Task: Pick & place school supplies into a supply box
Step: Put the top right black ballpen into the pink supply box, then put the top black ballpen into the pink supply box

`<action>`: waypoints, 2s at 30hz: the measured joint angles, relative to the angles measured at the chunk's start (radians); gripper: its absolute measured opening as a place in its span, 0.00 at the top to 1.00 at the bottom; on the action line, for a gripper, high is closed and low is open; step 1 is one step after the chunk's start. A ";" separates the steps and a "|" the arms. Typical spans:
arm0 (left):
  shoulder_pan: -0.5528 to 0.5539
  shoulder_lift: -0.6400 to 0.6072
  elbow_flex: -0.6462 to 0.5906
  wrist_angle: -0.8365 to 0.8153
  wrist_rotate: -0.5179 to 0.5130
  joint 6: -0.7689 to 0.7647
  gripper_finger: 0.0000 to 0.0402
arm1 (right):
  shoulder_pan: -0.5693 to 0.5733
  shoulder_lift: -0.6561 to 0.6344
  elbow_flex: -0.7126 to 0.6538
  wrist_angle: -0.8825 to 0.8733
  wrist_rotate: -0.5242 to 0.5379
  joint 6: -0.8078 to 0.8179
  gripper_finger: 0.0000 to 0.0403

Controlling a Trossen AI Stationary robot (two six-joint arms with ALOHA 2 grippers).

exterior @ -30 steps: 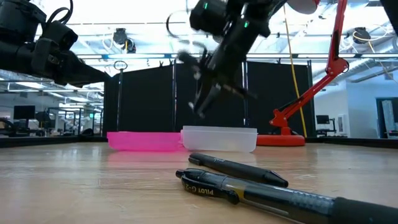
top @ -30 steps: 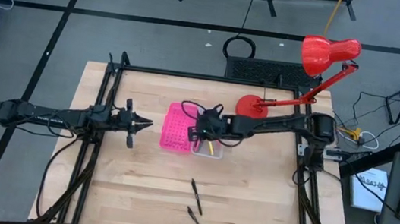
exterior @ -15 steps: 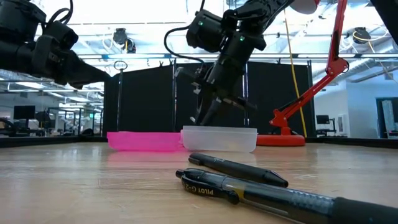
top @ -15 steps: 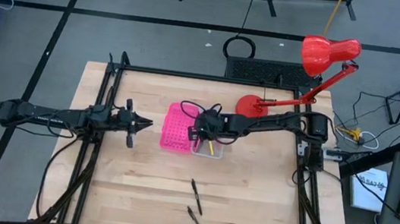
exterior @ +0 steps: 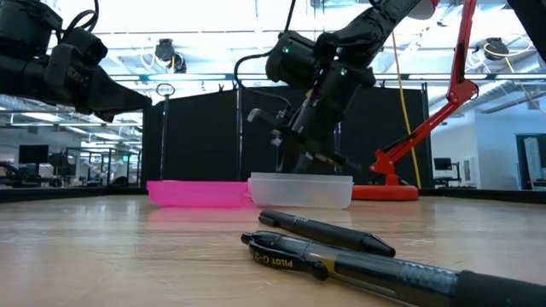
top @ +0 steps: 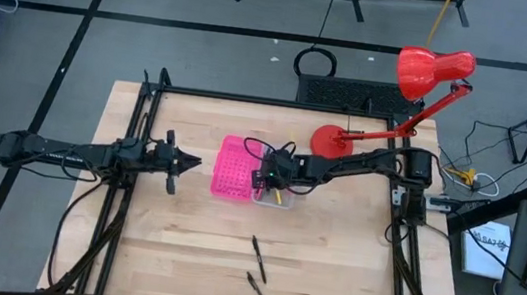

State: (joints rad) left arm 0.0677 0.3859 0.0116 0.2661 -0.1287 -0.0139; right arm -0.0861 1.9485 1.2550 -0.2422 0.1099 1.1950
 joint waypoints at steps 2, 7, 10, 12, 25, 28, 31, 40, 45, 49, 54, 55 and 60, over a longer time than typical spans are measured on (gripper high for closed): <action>0.000 0.000 0.000 0.000 0.000 0.004 0.88 | -0.004 -0.005 -0.013 0.046 -0.011 -0.006 0.84; 0.000 0.000 0.000 0.000 0.000 0.004 0.88 | -0.004 -0.015 -0.014 0.046 -0.006 -0.025 0.80; 0.000 0.000 0.000 0.000 0.000 0.004 0.88 | -0.005 -0.032 -0.015 0.049 -0.006 -0.067 0.80; 0.000 0.000 0.000 0.000 0.000 0.004 0.88 | -0.005 -0.061 -0.015 0.036 -0.005 -0.102 0.80; 0.000 0.000 0.000 0.006 -0.008 -0.014 0.88 | 0.188 -0.579 -0.092 0.013 0.313 -0.730 0.94; 0.000 0.000 0.000 0.017 -0.011 -0.034 0.88 | 0.269 -0.738 -0.184 0.056 0.446 -0.867 0.99; 0.000 0.000 0.000 0.017 -0.011 -0.014 0.88 | 0.348 -0.893 -0.351 0.173 0.555 -0.973 1.00; 0.000 0.000 0.000 -0.001 -0.076 0.098 0.88 | 0.368 -1.218 -0.801 0.402 0.552 -1.100 1.00; 0.000 0.000 0.000 -0.002 -0.090 0.110 0.88 | 0.367 -1.297 -0.956 0.531 0.486 -1.142 1.00; 0.000 0.000 0.000 -0.002 -0.081 0.110 0.88 | 0.369 -1.343 -0.998 0.580 0.481 -1.155 1.00; 0.000 0.000 0.000 -0.029 0.043 0.067 0.88 | 0.370 -1.343 -1.051 0.704 0.435 -1.203 1.00; 0.000 0.000 0.000 -0.035 0.060 0.054 0.88 | 0.369 -1.343 -1.056 0.722 0.436 -1.221 1.00; -0.003 0.000 0.000 -0.074 0.075 0.047 0.88 | 0.369 -1.341 -1.058 0.731 0.435 -1.288 1.00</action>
State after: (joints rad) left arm 0.0647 0.3861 0.0116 0.1916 -0.0534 0.0329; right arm 0.2829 0.6074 0.1970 0.4892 0.5449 -0.0927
